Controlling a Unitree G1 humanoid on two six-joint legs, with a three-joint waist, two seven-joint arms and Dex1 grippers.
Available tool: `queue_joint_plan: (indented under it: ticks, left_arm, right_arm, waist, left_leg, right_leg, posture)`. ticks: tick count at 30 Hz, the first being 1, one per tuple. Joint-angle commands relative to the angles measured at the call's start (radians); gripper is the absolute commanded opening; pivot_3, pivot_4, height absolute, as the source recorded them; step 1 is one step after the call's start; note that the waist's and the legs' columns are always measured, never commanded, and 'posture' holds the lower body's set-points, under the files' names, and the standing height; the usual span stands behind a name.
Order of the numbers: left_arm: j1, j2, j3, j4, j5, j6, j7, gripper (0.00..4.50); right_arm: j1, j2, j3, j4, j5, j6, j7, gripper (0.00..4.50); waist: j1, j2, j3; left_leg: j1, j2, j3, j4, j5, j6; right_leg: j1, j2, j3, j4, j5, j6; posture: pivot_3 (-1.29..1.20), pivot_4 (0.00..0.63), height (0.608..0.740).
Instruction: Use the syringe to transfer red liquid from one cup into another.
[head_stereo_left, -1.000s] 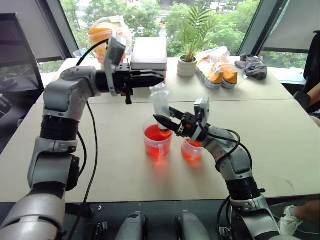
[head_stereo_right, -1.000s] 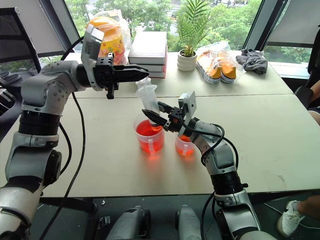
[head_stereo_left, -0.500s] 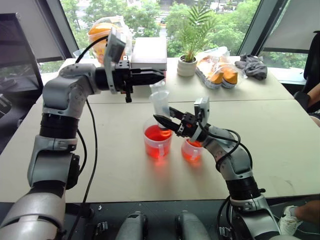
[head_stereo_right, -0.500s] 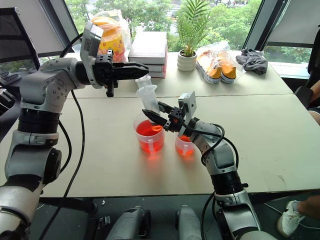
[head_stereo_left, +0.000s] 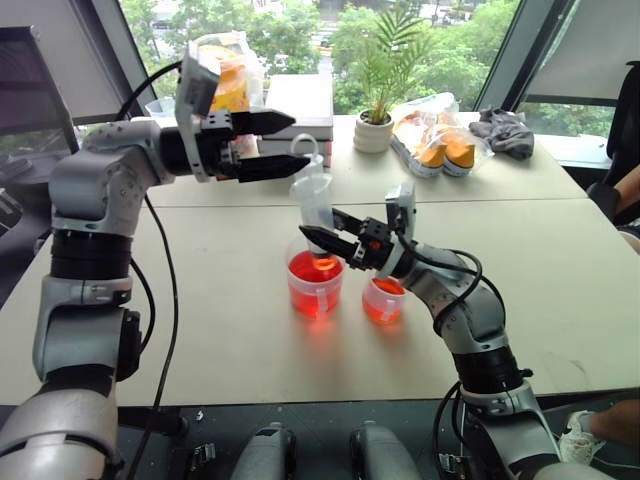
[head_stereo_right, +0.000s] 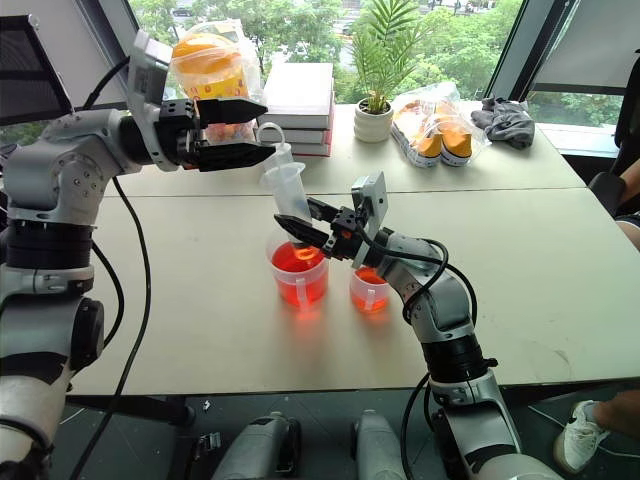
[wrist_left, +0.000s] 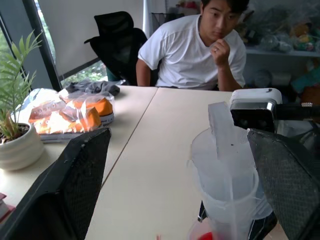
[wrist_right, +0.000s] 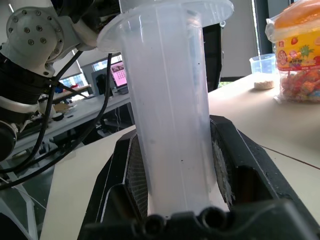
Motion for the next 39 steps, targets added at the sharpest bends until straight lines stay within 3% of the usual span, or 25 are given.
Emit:
queue_joint_plan:
  ticks: [1,8,12,19,26,39]
  left_arm:
    - [0.027,0.039,0.040,-0.058,-0.022,0.007,-0.020,4.47]
    - [0.083,0.067,0.073,-0.089,-0.053,0.032,-0.015,4.47]
    - [0.082,0.023,0.050,-0.082,-0.041,0.008,0.003,4.47]
    - [0.052,-0.063,0.009,-0.040,-0.017,-0.043,-0.006,4.47]
    - [-0.045,-0.174,-0.027,0.047,0.001,-0.083,-0.019,4.47]
    - [-0.260,-0.412,-0.057,0.264,0.055,-0.155,0.021,4.47]
  right_arm:
    - [-0.037,0.010,-0.033,-0.079,0.049,0.008,-0.020,1.43]
    - [-0.104,-0.002,-0.119,-0.159,0.145,0.093,-0.118,1.43]
    - [-0.148,-0.081,-0.259,-0.247,0.247,0.171,-0.212,1.43]
    - [0.045,-0.225,-0.404,-0.387,0.313,0.231,-0.282,1.43]
    - [0.267,-0.164,-0.326,-0.417,0.222,0.117,-0.282,1.43]
    - [0.342,-0.158,-0.229,-0.415,0.112,0.017,-0.270,1.43]
  waist:
    - [-0.001,0.000,0.000]
    - [0.000,0.000,0.000]
    - [0.009,0.000,0.000]
    - [0.004,0.000,0.000]
    - [-0.002,0.000,0.000]
    - [0.007,-0.001,0.000]
  left_leg:
    - [0.000,0.000,0.000,0.000,0.000,0.000]
    - [0.000,0.000,0.000,0.000,0.000,0.000]
    - [-0.001,0.000,-0.001,0.000,0.000,0.000]
    - [-0.002,0.000,-0.001,-0.001,0.000,0.001]
    - [-0.001,0.000,0.000,-0.001,0.000,0.001]
    - [-0.001,0.000,0.000,0.000,0.000,0.001]
  right_leg:
    - [0.000,0.000,0.000,0.000,0.000,0.000]
    - [0.000,-0.001,0.000,0.000,0.000,0.000]
    - [0.000,-0.002,0.000,0.000,0.000,0.000]
    - [0.002,-0.002,-0.001,-0.006,0.000,0.000]
    - [0.002,0.000,0.000,-0.005,0.000,0.000]
    - [0.002,0.002,-0.001,-0.004,0.000,0.000]
  posture:
    - [0.00,0.150,0.740]
    - [0.00,0.150,0.740]
    - [0.00,0.150,0.740]
    - [0.00,0.150,0.740]
    - [0.00,0.150,0.740]
    - [0.00,0.150,0.740]
